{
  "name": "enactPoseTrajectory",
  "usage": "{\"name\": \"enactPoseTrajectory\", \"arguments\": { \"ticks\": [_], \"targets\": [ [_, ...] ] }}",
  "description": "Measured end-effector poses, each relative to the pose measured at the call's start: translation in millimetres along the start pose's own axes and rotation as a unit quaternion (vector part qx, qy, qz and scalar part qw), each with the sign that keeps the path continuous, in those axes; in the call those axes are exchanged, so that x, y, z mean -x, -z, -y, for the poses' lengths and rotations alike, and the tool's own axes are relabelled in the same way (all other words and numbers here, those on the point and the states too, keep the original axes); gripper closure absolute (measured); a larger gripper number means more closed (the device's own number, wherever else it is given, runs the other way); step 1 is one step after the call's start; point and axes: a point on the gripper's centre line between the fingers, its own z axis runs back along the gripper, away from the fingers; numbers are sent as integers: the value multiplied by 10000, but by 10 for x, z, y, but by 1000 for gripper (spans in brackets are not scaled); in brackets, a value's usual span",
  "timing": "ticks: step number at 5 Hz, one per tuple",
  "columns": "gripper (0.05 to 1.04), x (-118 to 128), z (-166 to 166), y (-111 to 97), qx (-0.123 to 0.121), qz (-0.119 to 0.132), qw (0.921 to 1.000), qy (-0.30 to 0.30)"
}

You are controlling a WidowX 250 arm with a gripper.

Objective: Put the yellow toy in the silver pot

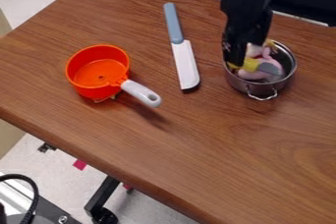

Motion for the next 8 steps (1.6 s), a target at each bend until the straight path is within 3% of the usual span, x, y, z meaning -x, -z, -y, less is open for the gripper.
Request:
{"name": "enactPoseTrajectory", "arguments": {
  "ticks": [1, 2, 3, 4, 5, 7, 8],
  "targets": [
    [85, -236, 30, -130, -37, -39, 10000, -30],
    [85, -485, 34, -293, 199, -33, 9998, -22],
    [85, -744, 1, -342, 260, 60, 9996, 117],
    [85, -1008, -20, -324, 353, 325, 9981, 398],
    [85, -1276, -46, -305, 225, 444, 9964, 682],
    [85, -1604, -336, -296, -16, 317, 9879, 1519],
    [85, -1793, -518, -460, 79, 209, 9822, 1863]
  ]
}}
